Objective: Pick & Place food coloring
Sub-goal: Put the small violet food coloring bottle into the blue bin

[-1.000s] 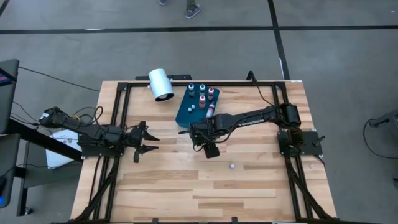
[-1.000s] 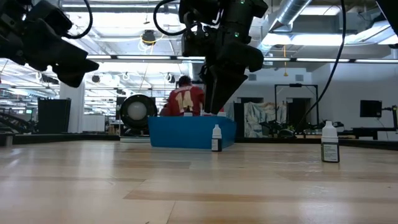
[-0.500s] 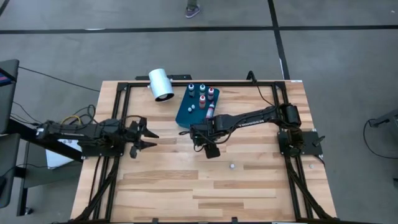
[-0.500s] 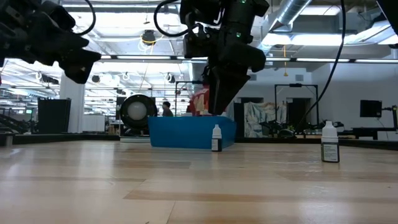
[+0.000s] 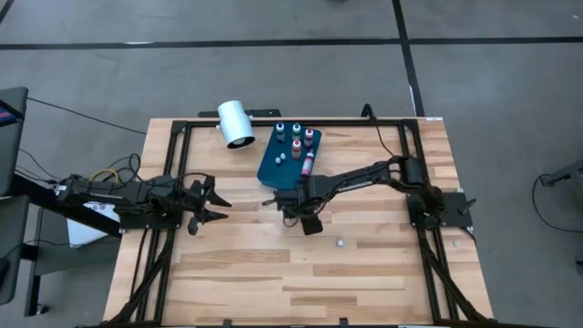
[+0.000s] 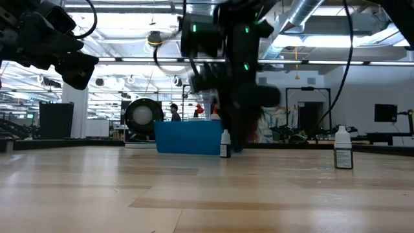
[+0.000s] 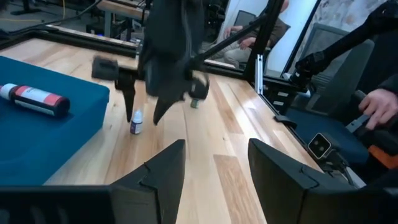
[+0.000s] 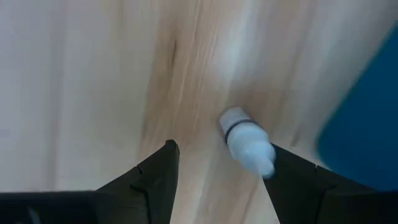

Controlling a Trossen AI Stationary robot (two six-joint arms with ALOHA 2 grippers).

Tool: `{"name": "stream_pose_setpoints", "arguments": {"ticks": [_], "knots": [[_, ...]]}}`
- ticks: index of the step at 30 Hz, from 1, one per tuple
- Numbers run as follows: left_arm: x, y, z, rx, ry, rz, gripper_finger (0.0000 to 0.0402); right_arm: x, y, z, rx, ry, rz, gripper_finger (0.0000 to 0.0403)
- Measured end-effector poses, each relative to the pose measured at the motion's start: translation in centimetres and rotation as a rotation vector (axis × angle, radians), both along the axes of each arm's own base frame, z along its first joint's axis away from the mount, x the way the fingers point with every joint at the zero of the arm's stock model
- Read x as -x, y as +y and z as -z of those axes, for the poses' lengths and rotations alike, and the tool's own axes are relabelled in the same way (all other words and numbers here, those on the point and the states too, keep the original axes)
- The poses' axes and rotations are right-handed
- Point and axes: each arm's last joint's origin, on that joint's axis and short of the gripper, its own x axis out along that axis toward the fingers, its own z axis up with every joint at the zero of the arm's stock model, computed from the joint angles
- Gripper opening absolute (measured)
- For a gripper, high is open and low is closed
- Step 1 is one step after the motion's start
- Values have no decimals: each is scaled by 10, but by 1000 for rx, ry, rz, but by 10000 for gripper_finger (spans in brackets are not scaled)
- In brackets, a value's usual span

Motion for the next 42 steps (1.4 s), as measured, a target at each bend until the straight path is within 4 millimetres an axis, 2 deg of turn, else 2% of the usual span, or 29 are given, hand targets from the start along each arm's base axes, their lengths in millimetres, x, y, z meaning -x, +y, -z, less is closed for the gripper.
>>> {"name": "stream_pose_setpoints", "arguments": {"ticks": [4, 16, 30, 42], "knots": [[0, 0, 1, -1, 9, 0, 167, -3, -1, 14, 51, 28, 37, 207], [0, 0, 4, -1, 41, -2, 167, -5, -3, 7, 53, -28, 49, 202], [1, 0, 6, -3, 66, -3, 167, -6, -2, 6, 47, -41, 48, 113], [1, 0, 7, -3, 71, -4, 167, -19, -4, -17, 42, -115, 48, 74]]}}
